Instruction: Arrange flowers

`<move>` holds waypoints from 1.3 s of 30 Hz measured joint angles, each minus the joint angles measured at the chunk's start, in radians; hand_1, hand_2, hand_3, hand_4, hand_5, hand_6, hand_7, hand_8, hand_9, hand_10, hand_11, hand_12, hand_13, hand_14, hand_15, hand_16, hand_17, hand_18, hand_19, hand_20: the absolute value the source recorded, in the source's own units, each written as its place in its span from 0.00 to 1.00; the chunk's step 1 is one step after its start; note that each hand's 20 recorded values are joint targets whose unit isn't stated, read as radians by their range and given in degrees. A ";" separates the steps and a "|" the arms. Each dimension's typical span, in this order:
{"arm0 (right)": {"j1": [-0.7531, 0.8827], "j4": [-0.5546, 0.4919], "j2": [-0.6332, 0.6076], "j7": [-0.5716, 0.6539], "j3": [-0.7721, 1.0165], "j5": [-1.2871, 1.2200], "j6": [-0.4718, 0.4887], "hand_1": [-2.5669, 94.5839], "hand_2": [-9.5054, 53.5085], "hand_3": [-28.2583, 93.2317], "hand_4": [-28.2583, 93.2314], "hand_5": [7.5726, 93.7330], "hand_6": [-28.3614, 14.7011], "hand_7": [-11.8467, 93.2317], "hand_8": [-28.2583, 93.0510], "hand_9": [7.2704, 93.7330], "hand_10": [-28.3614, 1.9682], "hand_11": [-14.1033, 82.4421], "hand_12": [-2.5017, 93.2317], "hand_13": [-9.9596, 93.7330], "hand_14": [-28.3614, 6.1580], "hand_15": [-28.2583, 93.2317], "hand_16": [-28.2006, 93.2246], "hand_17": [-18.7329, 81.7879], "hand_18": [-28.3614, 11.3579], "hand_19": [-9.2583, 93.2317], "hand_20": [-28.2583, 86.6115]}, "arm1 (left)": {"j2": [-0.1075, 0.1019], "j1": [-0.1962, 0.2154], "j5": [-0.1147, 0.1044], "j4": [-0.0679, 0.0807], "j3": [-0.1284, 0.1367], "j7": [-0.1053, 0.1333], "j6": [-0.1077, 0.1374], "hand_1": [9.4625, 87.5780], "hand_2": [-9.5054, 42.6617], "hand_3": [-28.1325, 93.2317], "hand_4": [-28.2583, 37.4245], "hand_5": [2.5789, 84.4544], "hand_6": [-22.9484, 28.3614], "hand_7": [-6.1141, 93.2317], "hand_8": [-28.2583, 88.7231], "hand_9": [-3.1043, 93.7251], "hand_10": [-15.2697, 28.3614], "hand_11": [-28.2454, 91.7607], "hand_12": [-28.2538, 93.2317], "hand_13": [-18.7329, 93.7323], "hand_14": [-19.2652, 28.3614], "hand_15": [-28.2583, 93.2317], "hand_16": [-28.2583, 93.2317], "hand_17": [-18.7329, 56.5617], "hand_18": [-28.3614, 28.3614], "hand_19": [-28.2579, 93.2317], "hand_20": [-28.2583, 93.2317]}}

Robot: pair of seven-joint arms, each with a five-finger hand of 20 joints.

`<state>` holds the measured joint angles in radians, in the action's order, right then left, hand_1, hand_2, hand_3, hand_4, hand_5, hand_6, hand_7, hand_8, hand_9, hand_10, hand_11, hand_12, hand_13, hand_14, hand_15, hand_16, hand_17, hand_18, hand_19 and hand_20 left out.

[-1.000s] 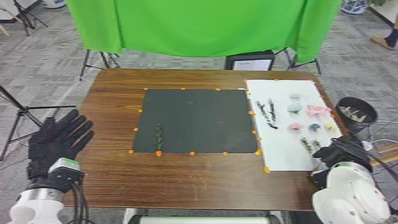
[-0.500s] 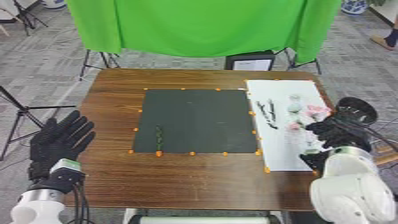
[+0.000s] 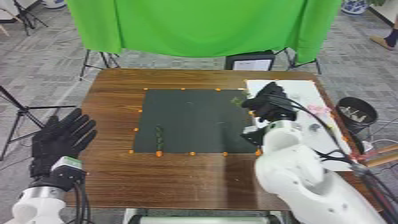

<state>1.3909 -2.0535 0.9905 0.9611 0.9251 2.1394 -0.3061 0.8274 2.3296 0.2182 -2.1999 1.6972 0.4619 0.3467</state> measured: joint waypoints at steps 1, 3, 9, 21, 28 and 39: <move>-0.018 0.021 0.024 -0.001 -0.023 0.000 -0.003 0.57 0.00 0.84 0.07 0.88 0.59 0.38 0.42 0.96 0.59 0.38 0.49 0.94 0.58 0.67 0.50 0.76 0.17 1.00 0.58 | 0.000 -0.006 0.001 0.001 -0.003 -0.005 0.000 0.19 0.46 0.83 0.00 0.55 0.66 0.18 0.18 0.44 0.74 0.40 0.33 0.41 0.76 0.53 0.17 0.17 0.79 0.55 0.31; -0.045 0.058 0.068 -0.003 -0.068 -0.001 -0.015 0.57 0.00 0.84 0.07 0.88 0.59 0.38 0.43 0.96 0.58 0.38 0.49 0.94 0.58 0.67 0.50 0.76 0.17 1.00 0.58 | 0.000 -0.019 0.003 0.005 -0.012 -0.015 -0.001 0.19 0.46 0.83 0.00 0.55 0.66 0.18 0.18 0.44 0.74 0.40 0.33 0.41 0.76 0.53 0.17 0.17 0.79 0.55 0.31; -0.062 0.141 0.180 -0.005 -0.151 -0.002 -0.036 0.57 0.00 0.84 0.07 0.88 0.59 0.39 0.42 0.95 0.58 0.39 0.48 0.94 0.58 0.67 0.50 0.76 0.16 1.00 0.58 | 0.000 -0.078 0.009 0.025 -0.071 -0.042 -0.002 0.19 0.46 0.84 0.00 0.55 0.66 0.18 0.18 0.44 0.74 0.40 0.33 0.41 0.76 0.53 0.17 0.17 0.79 0.55 0.31; -0.062 0.257 0.249 -0.063 -0.271 0.021 -0.037 0.57 0.00 0.84 0.05 0.86 0.59 0.40 0.41 0.94 0.58 0.39 0.48 0.94 0.57 0.67 0.50 0.76 0.16 1.00 0.58 | -0.002 -0.136 0.009 0.045 -0.105 -0.048 -0.002 0.19 0.46 0.83 0.00 0.55 0.66 0.19 0.18 0.43 0.74 0.40 0.33 0.41 0.76 0.53 0.17 0.17 0.79 0.55 0.31; -0.051 0.280 0.261 -0.064 -0.269 0.027 -0.017 0.53 0.00 0.83 0.05 0.85 0.58 0.40 0.38 0.92 0.53 0.43 0.43 0.93 0.56 0.67 0.49 0.75 0.17 1.00 0.57 | -0.001 -0.159 0.010 0.058 -0.111 -0.058 -0.007 0.19 0.46 0.83 0.00 0.55 0.66 0.18 0.18 0.44 0.74 0.40 0.33 0.41 0.76 0.53 0.17 0.17 0.79 0.55 0.31; -0.037 0.268 0.243 -0.069 -0.257 -0.017 0.001 0.45 0.00 0.83 0.05 0.84 0.57 0.37 0.35 0.89 0.46 0.49 0.32 0.92 0.54 0.67 0.49 0.73 0.15 1.00 0.56 | -0.009 -0.147 -0.012 0.055 -0.084 -0.008 0.000 0.19 0.46 0.84 0.00 0.55 0.67 0.19 0.18 0.44 0.74 0.41 0.34 0.41 0.76 0.54 0.17 0.17 0.79 0.55 0.31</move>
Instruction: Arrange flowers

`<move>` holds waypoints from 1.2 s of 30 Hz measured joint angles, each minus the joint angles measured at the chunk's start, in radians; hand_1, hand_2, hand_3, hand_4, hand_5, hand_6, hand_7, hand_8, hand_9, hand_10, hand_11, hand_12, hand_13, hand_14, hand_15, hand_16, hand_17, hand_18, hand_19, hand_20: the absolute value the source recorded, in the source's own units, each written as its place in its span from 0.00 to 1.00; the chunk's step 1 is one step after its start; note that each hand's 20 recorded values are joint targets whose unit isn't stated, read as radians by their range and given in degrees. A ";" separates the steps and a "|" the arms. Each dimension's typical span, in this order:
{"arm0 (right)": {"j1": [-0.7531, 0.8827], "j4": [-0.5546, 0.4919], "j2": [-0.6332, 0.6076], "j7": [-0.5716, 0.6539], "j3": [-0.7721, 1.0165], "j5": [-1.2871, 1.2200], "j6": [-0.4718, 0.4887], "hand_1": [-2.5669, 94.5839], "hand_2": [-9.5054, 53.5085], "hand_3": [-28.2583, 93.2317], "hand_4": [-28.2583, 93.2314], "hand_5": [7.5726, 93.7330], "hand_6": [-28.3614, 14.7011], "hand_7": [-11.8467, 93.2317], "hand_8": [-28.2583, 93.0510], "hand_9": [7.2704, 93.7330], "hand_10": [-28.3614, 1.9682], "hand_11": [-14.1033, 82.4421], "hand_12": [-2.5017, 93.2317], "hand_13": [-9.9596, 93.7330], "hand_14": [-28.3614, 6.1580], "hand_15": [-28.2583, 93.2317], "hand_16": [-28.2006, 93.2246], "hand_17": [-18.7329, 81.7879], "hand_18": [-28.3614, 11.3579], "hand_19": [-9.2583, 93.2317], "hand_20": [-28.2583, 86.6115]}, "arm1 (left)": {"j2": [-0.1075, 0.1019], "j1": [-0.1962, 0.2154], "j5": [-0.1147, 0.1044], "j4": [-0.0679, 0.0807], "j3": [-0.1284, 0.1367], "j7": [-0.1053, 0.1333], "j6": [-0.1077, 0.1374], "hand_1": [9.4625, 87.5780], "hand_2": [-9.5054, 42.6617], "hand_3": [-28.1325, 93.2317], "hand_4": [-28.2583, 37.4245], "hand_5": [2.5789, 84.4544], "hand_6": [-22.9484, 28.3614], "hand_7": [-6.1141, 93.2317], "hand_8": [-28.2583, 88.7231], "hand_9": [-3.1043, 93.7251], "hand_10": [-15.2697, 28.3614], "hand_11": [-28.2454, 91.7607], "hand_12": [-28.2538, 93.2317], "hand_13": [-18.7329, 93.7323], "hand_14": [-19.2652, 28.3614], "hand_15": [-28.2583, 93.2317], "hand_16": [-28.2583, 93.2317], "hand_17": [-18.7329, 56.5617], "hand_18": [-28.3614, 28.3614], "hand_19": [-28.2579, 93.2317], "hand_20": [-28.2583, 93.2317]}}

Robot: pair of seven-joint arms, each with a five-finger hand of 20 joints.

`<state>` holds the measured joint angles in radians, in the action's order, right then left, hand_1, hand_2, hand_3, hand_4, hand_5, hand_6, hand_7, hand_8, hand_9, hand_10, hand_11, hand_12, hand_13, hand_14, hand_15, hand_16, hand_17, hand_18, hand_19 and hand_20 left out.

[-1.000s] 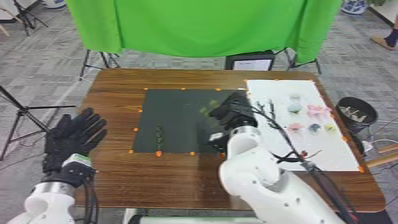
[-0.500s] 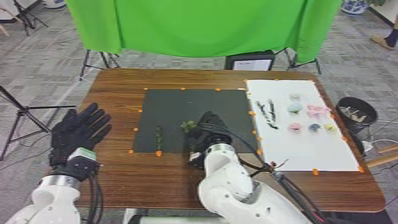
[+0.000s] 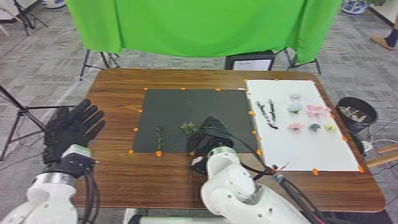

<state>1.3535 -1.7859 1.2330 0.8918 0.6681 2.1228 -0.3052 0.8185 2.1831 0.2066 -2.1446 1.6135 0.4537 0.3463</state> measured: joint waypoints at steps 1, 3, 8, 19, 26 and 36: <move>-0.002 -0.002 -0.003 0.000 -0.002 -0.003 0.000 0.44 0.00 0.83 0.05 0.84 0.57 0.37 0.35 0.89 0.46 0.49 0.32 0.91 0.53 0.68 0.49 0.73 0.15 1.00 0.56 | -0.001 0.003 -0.002 0.000 0.002 0.006 0.000 0.19 0.46 0.84 0.00 0.55 0.67 0.19 0.18 0.44 0.74 0.41 0.34 0.41 0.76 0.54 0.17 0.17 0.79 0.55 0.31; -0.006 -0.005 -0.009 0.000 -0.008 -0.007 -0.002 0.42 0.00 0.84 0.05 0.83 0.57 0.37 0.33 0.89 0.46 0.49 0.32 0.91 0.53 0.68 0.49 0.73 0.15 1.00 0.56 | -0.003 0.007 -0.004 -0.002 0.005 0.012 0.000 0.19 0.46 0.84 0.00 0.55 0.67 0.19 0.18 0.44 0.74 0.41 0.34 0.41 0.76 0.54 0.17 0.18 0.79 0.55 0.31; -0.015 -0.021 -0.028 -0.012 -0.027 -0.004 -0.010 0.40 0.00 0.86 0.05 0.82 0.57 0.37 0.29 0.88 0.45 0.49 0.31 0.90 0.52 0.68 0.49 0.72 0.16 1.00 0.56 | -0.004 0.019 -0.005 -0.007 0.008 0.015 0.000 0.19 0.46 0.84 0.00 0.55 0.67 0.19 0.18 0.44 0.74 0.41 0.34 0.41 0.76 0.54 0.17 0.17 0.79 0.55 0.31; -0.020 -0.026 -0.044 -0.079 -0.024 0.006 0.008 0.40 0.00 0.86 0.05 0.80 0.56 0.38 0.28 0.86 0.43 0.46 0.29 0.89 0.51 0.68 0.48 0.71 0.16 1.00 0.55 | -0.003 0.025 -0.004 -0.008 0.011 0.014 0.000 0.19 0.46 0.84 0.00 0.55 0.67 0.19 0.18 0.44 0.74 0.41 0.34 0.41 0.76 0.54 0.17 0.17 0.79 0.55 0.31; -0.025 -0.036 -0.065 -0.104 -0.023 0.090 0.134 0.36 0.00 0.84 0.06 0.79 0.55 0.38 0.16 0.84 0.41 0.43 0.28 0.87 0.50 0.67 0.48 0.69 0.15 1.00 0.55 | -0.002 0.044 -0.004 -0.015 0.026 0.015 0.001 0.19 0.46 0.84 0.00 0.55 0.67 0.19 0.18 0.44 0.74 0.41 0.34 0.41 0.76 0.54 0.17 0.18 0.79 0.55 0.31; -0.022 -0.068 -0.088 -0.188 -0.031 0.249 0.319 0.35 0.00 0.83 0.04 0.77 0.54 0.35 0.16 0.84 0.41 0.42 0.27 0.87 0.50 0.67 0.47 0.69 0.14 1.00 0.55 | -0.002 0.056 -0.007 -0.017 0.032 0.017 0.002 0.19 0.46 0.84 0.00 0.55 0.66 0.19 0.18 0.44 0.74 0.41 0.34 0.41 0.76 0.54 0.17 0.17 0.79 0.55 0.31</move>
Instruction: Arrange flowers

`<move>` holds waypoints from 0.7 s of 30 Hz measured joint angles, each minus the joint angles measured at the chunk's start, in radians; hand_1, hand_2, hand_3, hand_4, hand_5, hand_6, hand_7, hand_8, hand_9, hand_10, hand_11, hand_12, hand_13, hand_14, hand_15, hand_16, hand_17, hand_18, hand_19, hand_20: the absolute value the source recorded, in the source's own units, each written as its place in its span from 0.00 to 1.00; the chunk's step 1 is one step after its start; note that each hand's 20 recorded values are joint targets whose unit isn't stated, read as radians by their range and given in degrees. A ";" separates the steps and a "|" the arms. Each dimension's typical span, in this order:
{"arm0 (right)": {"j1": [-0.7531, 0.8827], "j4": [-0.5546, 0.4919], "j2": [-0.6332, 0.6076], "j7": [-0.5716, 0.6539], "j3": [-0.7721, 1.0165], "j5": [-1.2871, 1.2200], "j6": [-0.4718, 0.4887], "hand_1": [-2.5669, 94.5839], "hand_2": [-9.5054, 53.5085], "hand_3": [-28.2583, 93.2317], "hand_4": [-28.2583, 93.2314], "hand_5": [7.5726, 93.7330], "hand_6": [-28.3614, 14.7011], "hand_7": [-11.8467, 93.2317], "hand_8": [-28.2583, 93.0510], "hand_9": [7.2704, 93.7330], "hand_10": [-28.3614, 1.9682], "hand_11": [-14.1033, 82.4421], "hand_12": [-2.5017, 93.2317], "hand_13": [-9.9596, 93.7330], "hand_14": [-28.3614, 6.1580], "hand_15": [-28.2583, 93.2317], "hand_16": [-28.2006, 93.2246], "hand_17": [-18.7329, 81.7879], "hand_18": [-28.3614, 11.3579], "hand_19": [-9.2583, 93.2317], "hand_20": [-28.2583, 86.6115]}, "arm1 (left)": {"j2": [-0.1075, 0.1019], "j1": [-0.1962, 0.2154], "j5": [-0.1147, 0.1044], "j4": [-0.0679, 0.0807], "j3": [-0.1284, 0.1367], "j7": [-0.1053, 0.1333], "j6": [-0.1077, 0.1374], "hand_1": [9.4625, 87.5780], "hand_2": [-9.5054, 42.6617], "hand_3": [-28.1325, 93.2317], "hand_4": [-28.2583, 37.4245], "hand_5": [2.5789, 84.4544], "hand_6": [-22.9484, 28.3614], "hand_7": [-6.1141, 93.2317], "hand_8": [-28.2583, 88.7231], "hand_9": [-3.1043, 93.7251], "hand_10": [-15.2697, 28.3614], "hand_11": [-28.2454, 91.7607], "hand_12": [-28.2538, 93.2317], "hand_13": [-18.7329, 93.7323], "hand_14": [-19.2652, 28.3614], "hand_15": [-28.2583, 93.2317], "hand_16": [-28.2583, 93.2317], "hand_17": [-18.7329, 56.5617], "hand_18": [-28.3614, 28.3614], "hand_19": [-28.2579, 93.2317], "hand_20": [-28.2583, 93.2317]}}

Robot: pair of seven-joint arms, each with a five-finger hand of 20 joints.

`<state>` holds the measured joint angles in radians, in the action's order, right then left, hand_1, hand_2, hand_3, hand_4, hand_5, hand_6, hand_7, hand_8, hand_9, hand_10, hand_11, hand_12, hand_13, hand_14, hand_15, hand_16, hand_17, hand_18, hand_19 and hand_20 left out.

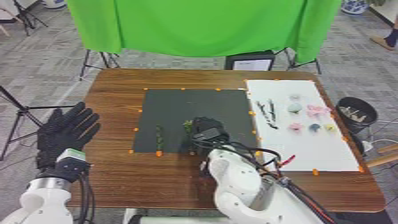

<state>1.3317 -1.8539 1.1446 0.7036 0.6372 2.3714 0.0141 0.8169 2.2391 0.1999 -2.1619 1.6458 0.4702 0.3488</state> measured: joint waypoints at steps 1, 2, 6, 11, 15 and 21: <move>0.000 0.000 -0.004 -0.004 -0.008 0.016 -0.027 0.35 0.00 0.83 0.04 0.77 0.54 0.34 0.16 0.83 0.41 0.42 0.27 0.87 0.50 0.67 0.47 0.69 0.14 1.00 0.55 | 0.001 0.001 -0.003 0.000 0.001 0.000 0.000 0.19 0.46 0.84 0.00 0.55 0.67 0.19 0.18 0.44 0.74 0.41 0.34 0.41 0.76 0.54 0.17 0.18 0.79 0.55 0.31; 0.000 -0.001 -0.007 -0.009 -0.016 0.039 -0.049 0.35 0.00 0.83 0.04 0.77 0.54 0.34 0.16 0.83 0.40 0.42 0.27 0.87 0.50 0.67 0.47 0.69 0.14 1.00 0.55 | 0.002 0.002 -0.007 0.000 0.002 0.000 0.000 0.19 0.46 0.84 0.00 0.55 0.67 0.19 0.18 0.44 0.74 0.41 0.34 0.41 0.76 0.54 0.17 0.18 0.79 0.55 0.31; 0.001 -0.008 -0.018 -0.023 -0.024 0.140 -0.056 0.37 0.00 0.84 0.04 0.76 0.54 0.33 0.16 0.83 0.41 0.40 0.26 0.86 0.50 0.66 0.47 0.68 0.13 1.00 0.54 | 0.005 0.009 -0.014 -0.002 0.009 0.001 0.000 0.19 0.46 0.84 0.00 0.55 0.67 0.19 0.18 0.44 0.74 0.41 0.34 0.41 0.76 0.54 0.17 0.18 0.79 0.55 0.31; 0.001 -0.024 -0.032 -0.027 -0.024 0.133 -0.039 0.39 0.00 0.86 0.05 0.75 0.54 0.32 0.16 0.82 0.40 0.38 0.25 0.86 0.50 0.65 0.47 0.68 0.14 1.00 0.54 | 0.006 0.015 -0.023 -0.003 0.012 0.005 0.000 0.19 0.46 0.83 0.00 0.55 0.66 0.19 0.18 0.44 0.74 0.41 0.34 0.41 0.77 0.54 0.17 0.18 0.79 0.55 0.31; 0.005 -0.039 -0.047 -0.027 -0.024 0.070 -0.098 0.36 0.25 0.87 0.08 0.68 0.55 0.30 0.16 0.80 0.38 0.39 0.27 0.85 0.48 0.67 0.49 0.66 0.18 1.00 0.56 | 0.007 0.020 -0.027 -0.004 0.015 0.007 0.000 0.19 0.46 0.84 0.00 0.55 0.67 0.19 0.18 0.44 0.74 0.41 0.34 0.41 0.77 0.54 0.17 0.18 0.79 0.55 0.31; 0.107 -0.134 -0.035 -0.217 0.161 -0.129 -0.110 0.32 0.42 0.85 0.09 0.60 0.59 0.26 0.15 0.78 0.33 0.38 0.27 0.82 0.43 0.68 0.48 0.64 0.15 1.00 0.55 | 0.010 0.033 -0.030 -0.008 0.023 0.007 0.000 0.19 0.46 0.83 0.00 0.55 0.67 0.19 0.18 0.44 0.74 0.41 0.34 0.41 0.77 0.54 0.17 0.17 0.79 0.55 0.31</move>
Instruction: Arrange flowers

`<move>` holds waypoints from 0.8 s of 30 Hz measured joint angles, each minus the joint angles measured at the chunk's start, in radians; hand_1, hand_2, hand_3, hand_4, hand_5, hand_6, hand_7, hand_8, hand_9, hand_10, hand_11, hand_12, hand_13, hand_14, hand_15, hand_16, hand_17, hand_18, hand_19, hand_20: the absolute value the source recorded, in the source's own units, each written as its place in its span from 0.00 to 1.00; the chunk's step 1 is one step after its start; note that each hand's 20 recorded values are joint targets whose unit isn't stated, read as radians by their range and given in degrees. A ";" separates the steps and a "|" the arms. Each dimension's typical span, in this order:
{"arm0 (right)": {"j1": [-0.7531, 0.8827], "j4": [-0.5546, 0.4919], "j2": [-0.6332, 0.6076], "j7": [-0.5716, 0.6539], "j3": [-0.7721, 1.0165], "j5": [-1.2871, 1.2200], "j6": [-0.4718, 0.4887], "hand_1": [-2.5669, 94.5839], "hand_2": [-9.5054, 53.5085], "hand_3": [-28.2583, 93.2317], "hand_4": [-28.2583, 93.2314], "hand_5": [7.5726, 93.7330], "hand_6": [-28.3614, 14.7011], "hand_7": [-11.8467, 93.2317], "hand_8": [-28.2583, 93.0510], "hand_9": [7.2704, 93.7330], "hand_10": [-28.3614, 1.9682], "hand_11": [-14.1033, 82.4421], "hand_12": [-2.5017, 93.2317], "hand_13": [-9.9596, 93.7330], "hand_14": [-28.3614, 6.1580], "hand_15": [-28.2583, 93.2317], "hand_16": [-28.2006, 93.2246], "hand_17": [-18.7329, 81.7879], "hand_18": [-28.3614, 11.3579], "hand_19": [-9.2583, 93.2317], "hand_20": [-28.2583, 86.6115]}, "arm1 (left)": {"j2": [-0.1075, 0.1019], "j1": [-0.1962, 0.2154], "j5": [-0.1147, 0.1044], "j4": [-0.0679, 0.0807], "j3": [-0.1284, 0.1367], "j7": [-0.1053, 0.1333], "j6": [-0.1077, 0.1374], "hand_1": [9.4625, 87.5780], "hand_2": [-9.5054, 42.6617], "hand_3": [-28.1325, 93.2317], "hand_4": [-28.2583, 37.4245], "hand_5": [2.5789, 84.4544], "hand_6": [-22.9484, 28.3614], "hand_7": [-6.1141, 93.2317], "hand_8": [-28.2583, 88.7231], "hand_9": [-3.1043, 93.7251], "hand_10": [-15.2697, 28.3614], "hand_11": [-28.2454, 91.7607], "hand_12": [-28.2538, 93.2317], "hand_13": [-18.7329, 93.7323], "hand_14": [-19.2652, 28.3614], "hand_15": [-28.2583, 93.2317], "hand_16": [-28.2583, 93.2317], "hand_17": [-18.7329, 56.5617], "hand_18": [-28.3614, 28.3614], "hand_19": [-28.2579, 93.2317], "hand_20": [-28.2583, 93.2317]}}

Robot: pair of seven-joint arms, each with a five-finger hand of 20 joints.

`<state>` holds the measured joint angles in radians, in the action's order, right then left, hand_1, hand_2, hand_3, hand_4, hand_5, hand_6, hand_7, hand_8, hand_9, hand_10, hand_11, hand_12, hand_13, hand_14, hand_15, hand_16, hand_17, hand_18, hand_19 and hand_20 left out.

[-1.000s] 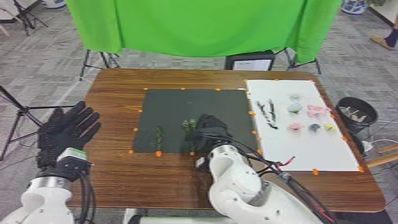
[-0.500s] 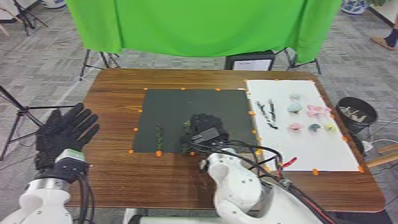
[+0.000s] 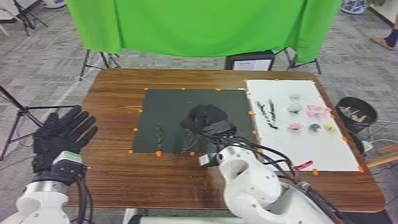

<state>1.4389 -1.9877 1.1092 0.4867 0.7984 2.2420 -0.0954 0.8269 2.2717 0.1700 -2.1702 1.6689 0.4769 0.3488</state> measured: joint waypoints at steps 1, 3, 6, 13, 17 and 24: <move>0.008 -0.014 0.010 -0.006 0.032 -0.065 0.048 0.31 0.43 0.85 0.09 0.59 0.59 0.25 0.15 0.78 0.32 0.37 0.26 0.82 0.42 0.68 0.48 0.63 0.15 0.99 0.54 | 0.001 0.000 0.000 0.000 0.000 -0.001 0.000 0.19 0.46 0.83 0.00 0.55 0.67 0.19 0.18 0.44 0.74 0.41 0.34 0.41 0.77 0.54 0.17 0.17 0.79 0.55 0.31; 0.003 -0.023 0.033 0.017 0.070 -0.180 0.182 0.30 0.45 0.85 0.09 0.59 0.60 0.25 0.15 0.76 0.31 0.35 0.25 0.81 0.41 0.66 0.47 0.63 0.14 0.99 0.54 | 0.002 0.000 0.000 0.000 -0.001 -0.002 0.000 0.19 0.46 0.83 0.00 0.55 0.67 0.19 0.18 0.44 0.74 0.41 0.34 0.41 0.76 0.54 0.17 0.17 0.79 0.55 0.31; -0.022 -0.019 0.058 0.084 0.070 -0.232 0.388 0.30 0.47 0.84 0.09 0.59 0.61 0.24 0.15 0.76 0.30 0.33 0.24 0.81 0.41 0.65 0.46 0.62 0.14 0.99 0.53 | 0.002 -0.002 0.000 0.000 -0.003 -0.003 0.000 0.19 0.47 0.83 0.00 0.55 0.67 0.19 0.18 0.44 0.74 0.41 0.34 0.41 0.76 0.54 0.17 0.17 0.79 0.55 0.31; -0.036 0.000 0.076 0.085 0.042 -0.160 0.577 0.29 0.47 0.83 0.09 0.59 0.62 0.24 0.15 0.74 0.29 0.32 0.23 0.80 0.41 0.64 0.46 0.61 0.13 0.98 0.53 | 0.003 -0.004 0.001 0.001 -0.003 -0.012 0.000 0.19 0.46 0.83 0.00 0.55 0.67 0.19 0.18 0.44 0.74 0.41 0.34 0.41 0.76 0.54 0.17 0.17 0.79 0.55 0.31; -0.037 0.017 0.078 0.078 0.024 -0.120 0.588 0.29 0.46 0.83 0.09 0.59 0.62 0.23 0.15 0.72 0.28 0.29 0.21 0.80 0.40 0.60 0.44 0.61 0.13 0.97 0.52 | 0.003 -0.008 0.002 0.001 -0.006 -0.023 -0.001 0.19 0.47 0.83 0.00 0.55 0.67 0.19 0.18 0.44 0.74 0.41 0.34 0.41 0.76 0.54 0.17 0.17 0.79 0.55 0.31; -0.047 0.019 0.088 0.064 0.004 -0.021 0.625 0.27 0.46 0.83 0.10 0.69 0.52 0.24 0.15 0.66 0.25 0.25 0.19 0.77 0.36 0.58 0.43 0.59 0.12 0.95 0.51 | 0.003 -0.016 0.001 0.003 -0.010 -0.030 -0.002 0.19 0.47 0.83 0.00 0.55 0.66 0.19 0.18 0.44 0.74 0.41 0.34 0.41 0.76 0.54 0.17 0.17 0.79 0.55 0.31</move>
<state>1.3921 -1.9691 1.1974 0.5506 0.8027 2.2210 0.5293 0.8304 2.2560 0.1708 -2.1670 1.6587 0.4467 0.3464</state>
